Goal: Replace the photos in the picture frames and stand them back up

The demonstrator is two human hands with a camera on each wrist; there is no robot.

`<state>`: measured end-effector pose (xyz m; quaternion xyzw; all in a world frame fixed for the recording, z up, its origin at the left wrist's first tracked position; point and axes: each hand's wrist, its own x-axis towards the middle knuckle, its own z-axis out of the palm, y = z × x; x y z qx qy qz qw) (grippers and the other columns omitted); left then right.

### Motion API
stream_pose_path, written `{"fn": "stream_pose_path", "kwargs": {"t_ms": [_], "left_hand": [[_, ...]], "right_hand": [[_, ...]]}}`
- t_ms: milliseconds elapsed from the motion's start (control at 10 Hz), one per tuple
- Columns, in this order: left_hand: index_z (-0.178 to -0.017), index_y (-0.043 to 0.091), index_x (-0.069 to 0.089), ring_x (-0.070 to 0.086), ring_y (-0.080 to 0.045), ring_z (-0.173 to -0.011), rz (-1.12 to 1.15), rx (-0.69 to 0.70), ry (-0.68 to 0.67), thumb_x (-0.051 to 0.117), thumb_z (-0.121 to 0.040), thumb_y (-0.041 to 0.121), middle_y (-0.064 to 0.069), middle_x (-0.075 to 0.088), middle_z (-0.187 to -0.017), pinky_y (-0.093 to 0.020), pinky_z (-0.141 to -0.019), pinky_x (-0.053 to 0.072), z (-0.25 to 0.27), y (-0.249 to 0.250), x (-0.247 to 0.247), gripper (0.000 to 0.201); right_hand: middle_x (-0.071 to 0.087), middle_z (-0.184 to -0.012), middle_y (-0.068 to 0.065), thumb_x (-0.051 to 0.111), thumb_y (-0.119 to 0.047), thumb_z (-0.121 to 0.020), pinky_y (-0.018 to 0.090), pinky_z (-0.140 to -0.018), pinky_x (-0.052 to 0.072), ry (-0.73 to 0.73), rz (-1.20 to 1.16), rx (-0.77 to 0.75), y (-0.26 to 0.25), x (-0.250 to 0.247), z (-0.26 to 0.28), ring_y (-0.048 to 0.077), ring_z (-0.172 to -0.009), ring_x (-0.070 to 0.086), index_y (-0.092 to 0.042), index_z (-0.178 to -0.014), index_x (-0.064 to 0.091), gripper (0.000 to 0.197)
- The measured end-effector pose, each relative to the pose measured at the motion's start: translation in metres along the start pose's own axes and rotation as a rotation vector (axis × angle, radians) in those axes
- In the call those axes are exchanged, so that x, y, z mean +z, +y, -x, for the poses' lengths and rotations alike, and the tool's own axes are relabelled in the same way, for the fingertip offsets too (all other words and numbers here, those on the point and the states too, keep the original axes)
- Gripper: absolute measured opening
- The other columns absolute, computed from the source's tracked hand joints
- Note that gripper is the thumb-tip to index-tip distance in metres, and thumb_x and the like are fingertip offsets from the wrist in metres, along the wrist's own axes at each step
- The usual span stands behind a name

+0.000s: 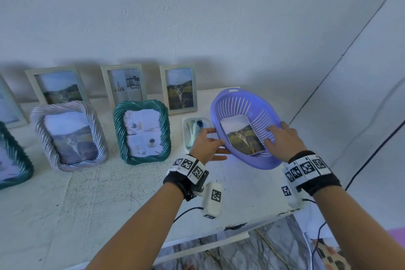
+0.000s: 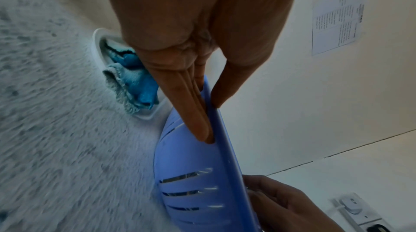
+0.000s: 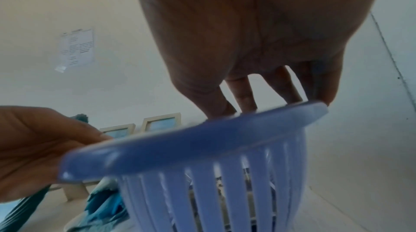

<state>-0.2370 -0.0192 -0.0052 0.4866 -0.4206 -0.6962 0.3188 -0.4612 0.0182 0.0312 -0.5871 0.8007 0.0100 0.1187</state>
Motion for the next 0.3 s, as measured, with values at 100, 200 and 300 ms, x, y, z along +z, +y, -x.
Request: {"fn": "stream_pose_path", "kwargs": {"t_ms": [100, 200, 300], "left_hand": [[-0.135, 0.01, 0.044, 0.072, -0.023, -0.071, -0.053, 0.024, 0.03, 0.058, -0.095, 0.005, -0.02, 0.068, -0.107, -0.033, -0.059, 0.06, -0.0111, 0.009, -0.0032, 0.043], [-0.138, 0.009, 0.043, 0.072, -0.023, -0.07, -0.091, 0.053, 0.049, 0.057, -0.096, 0.006, -0.018, 0.069, -0.102, -0.036, -0.061, 0.061, -0.0187, 0.0131, -0.0065, 0.044], [-0.138, 0.01, 0.042, 0.071, -0.024, -0.071, -0.142, 0.055, 0.039, 0.058, -0.096, 0.013, -0.013, 0.068, -0.096, -0.037, -0.065, 0.061, -0.0167, 0.0121, -0.0093, 0.045]], "right_hand": [[0.026, -0.149, 0.018, 0.045, -0.027, -0.098, 0.046, -0.1, 0.039, 0.015, -0.022, -0.004, -0.0026, -0.0013, -0.0069, 0.041, -0.129, 0.033, -0.018, -0.136, 0.047, 0.04], [0.027, -0.148, 0.018, 0.046, -0.027, -0.097, 0.047, -0.099, 0.039, 0.02, -0.037, -0.009, -0.0049, -0.0002, -0.0135, 0.042, -0.13, 0.031, -0.017, -0.135, 0.049, 0.039], [0.026, -0.148, 0.021, 0.047, -0.025, -0.097, 0.046, -0.103, 0.034, 0.044, -0.086, -0.007, -0.0072, 0.0015, -0.0158, 0.043, -0.132, 0.029, -0.015, -0.135, 0.048, 0.04]]}}
